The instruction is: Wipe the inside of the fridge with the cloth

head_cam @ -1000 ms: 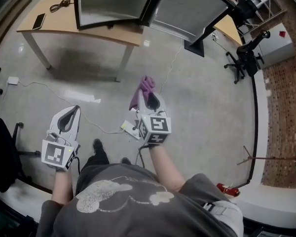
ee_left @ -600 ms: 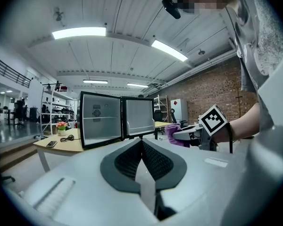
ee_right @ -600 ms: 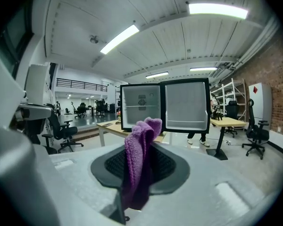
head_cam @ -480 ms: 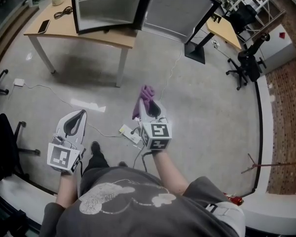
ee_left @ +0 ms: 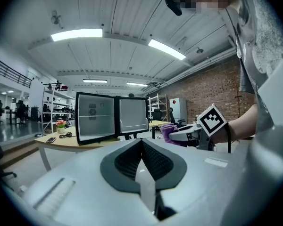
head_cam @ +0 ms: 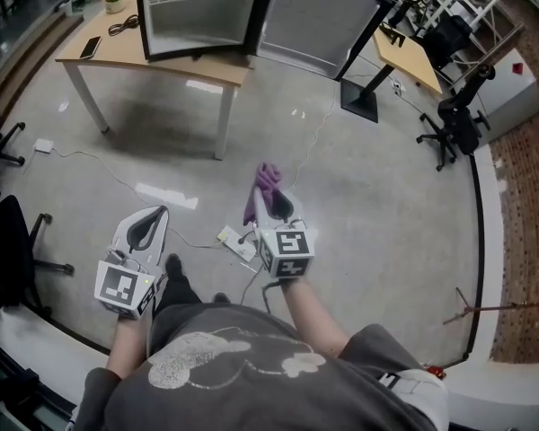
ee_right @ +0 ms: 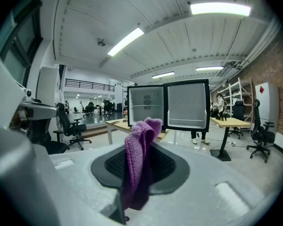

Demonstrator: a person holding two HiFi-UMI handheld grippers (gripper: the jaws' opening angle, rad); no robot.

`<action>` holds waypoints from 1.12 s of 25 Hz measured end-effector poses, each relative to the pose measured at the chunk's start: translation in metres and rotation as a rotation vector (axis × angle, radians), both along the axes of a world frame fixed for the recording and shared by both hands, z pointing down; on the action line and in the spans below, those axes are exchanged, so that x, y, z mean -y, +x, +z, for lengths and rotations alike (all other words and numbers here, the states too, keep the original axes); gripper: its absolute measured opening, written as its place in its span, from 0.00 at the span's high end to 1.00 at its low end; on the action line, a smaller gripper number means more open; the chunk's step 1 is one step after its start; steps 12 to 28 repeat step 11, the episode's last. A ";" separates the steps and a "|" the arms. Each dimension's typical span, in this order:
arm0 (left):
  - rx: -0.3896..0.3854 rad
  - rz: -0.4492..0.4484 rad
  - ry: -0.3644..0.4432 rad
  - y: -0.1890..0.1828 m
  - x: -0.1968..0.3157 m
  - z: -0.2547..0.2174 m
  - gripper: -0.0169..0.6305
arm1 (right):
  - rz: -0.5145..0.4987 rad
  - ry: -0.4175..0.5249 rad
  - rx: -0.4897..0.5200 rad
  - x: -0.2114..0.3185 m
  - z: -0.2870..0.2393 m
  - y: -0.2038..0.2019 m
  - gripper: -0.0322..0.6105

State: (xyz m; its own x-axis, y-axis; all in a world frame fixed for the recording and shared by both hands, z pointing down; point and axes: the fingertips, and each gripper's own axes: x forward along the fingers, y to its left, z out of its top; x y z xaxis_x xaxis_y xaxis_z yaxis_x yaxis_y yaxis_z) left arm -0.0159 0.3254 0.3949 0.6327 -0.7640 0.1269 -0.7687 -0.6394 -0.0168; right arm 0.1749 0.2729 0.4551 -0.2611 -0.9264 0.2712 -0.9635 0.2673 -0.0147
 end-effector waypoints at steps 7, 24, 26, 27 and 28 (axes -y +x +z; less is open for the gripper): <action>-0.001 -0.001 -0.004 0.003 -0.021 0.004 0.95 | -0.028 -0.024 0.016 -0.024 0.005 -0.011 0.82; -0.006 -0.008 -0.019 0.000 -0.031 0.010 0.95 | -0.042 -0.033 0.013 -0.036 0.010 -0.016 0.82; -0.006 -0.008 -0.019 0.000 -0.031 0.010 0.95 | -0.042 -0.033 0.013 -0.036 0.010 -0.016 0.82; -0.006 -0.008 -0.019 0.000 -0.031 0.010 0.95 | -0.042 -0.033 0.013 -0.036 0.010 -0.016 0.82; -0.006 -0.008 -0.019 0.000 -0.031 0.010 0.95 | -0.042 -0.033 0.013 -0.036 0.010 -0.016 0.82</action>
